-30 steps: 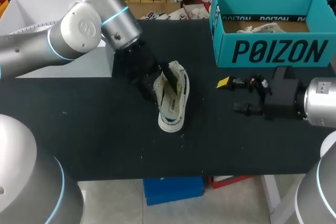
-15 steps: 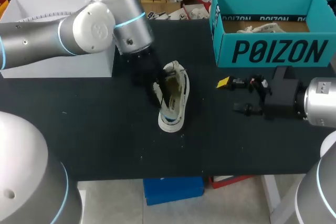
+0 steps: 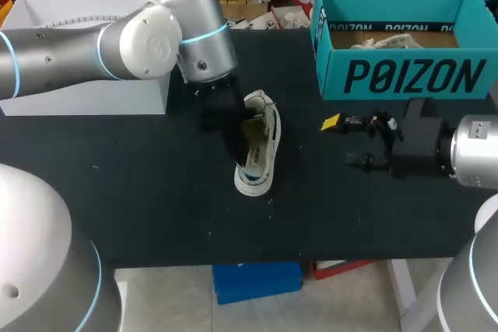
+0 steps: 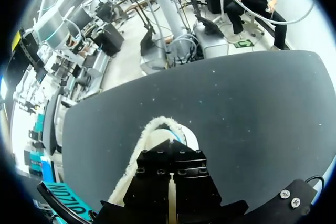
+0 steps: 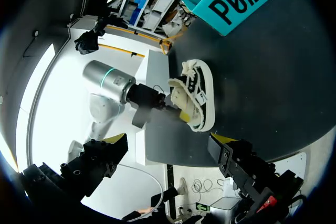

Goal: Take the shoe out of the shoebox, open the shoe tongue, remove and reinsert the insole, then place the shoe into the shoebox

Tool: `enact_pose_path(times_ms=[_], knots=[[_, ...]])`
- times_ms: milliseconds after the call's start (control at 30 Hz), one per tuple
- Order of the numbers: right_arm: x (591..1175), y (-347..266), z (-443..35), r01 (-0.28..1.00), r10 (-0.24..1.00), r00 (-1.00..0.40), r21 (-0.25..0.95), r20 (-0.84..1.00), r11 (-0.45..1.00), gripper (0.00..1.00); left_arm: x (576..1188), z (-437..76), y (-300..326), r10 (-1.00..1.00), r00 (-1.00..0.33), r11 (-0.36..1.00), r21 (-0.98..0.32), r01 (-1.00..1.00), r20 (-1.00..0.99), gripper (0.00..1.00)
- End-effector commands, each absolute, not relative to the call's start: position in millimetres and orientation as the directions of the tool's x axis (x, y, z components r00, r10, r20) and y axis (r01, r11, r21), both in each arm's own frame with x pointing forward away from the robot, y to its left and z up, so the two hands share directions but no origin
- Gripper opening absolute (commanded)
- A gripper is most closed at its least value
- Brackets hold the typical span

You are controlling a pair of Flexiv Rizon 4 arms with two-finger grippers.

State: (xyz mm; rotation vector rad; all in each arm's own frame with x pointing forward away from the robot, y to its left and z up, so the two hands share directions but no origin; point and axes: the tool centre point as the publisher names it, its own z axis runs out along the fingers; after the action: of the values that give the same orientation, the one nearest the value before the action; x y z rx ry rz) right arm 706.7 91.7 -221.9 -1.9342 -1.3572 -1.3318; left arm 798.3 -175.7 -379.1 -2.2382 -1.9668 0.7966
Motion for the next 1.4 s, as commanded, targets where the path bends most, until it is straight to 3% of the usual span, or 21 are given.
enact_pose_path(times_ms=[33, 1400], knots=[[706.9, 92.4, -221.9, 0.886, 0.478, 0.063, 0.172, 0.876, -0.431, 1.0, 801.6, -388.3, -183.4, 0.944, 0.056, -0.187, -0.384, 0.904, -0.326, 0.0], [706.9, 92.4, -221.9, 0.886, 0.478, 0.063, 0.172, 0.876, -0.431, 1.0, 797.2, -375.5, -173.7, 0.958, 0.146, -0.198, -0.201, 0.959, -0.246, 0.0]])
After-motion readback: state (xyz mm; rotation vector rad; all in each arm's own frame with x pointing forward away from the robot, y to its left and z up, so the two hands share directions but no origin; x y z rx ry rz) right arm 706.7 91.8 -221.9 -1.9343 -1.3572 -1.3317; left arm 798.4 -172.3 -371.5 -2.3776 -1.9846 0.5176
